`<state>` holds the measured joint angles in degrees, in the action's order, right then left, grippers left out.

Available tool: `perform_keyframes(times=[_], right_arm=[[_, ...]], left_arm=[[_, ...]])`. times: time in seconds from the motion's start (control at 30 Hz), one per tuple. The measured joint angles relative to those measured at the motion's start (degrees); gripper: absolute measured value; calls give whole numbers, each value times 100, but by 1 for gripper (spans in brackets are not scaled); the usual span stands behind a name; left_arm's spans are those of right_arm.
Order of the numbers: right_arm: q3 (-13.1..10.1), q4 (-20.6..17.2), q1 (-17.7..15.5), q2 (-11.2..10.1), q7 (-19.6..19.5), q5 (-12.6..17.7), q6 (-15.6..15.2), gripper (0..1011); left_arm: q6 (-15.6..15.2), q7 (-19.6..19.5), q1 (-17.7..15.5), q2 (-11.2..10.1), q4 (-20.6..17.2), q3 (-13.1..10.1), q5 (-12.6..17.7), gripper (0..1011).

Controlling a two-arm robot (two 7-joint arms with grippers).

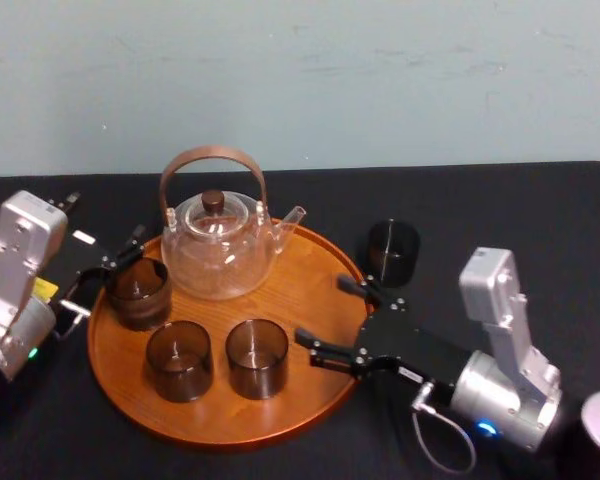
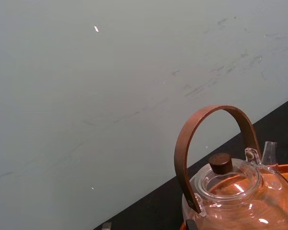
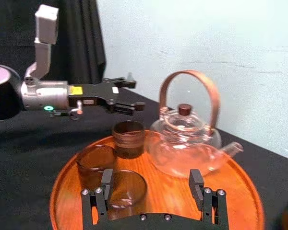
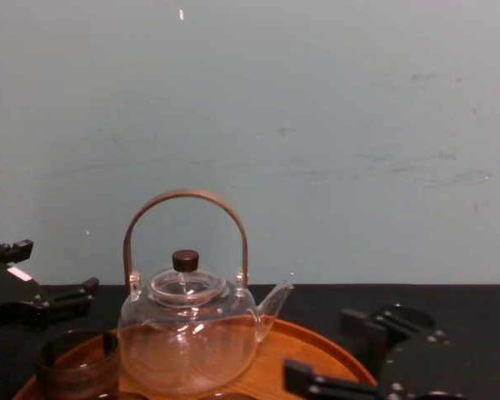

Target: Pick up the glass from the table and place it on the tray.

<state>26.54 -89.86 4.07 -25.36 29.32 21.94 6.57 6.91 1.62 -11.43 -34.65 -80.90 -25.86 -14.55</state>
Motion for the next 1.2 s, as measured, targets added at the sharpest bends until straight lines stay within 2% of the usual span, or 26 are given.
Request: perform_keyframes(times=[0.4, 0.8, 1.2], right_arm=[[-586, -257, -596, -257, -224, 153, 177, 1002], [-887, -288, -851, -276, -284, 203, 218, 1003], [-1102, -215, -928, -245, -345, 213, 223, 1003]], left_arm=[[0, 0, 0, 0, 0, 0, 0, 1001], [0, 0, 0, 0, 0, 0, 0, 1001], [0, 0, 0, 0, 0, 0, 0, 1001]])
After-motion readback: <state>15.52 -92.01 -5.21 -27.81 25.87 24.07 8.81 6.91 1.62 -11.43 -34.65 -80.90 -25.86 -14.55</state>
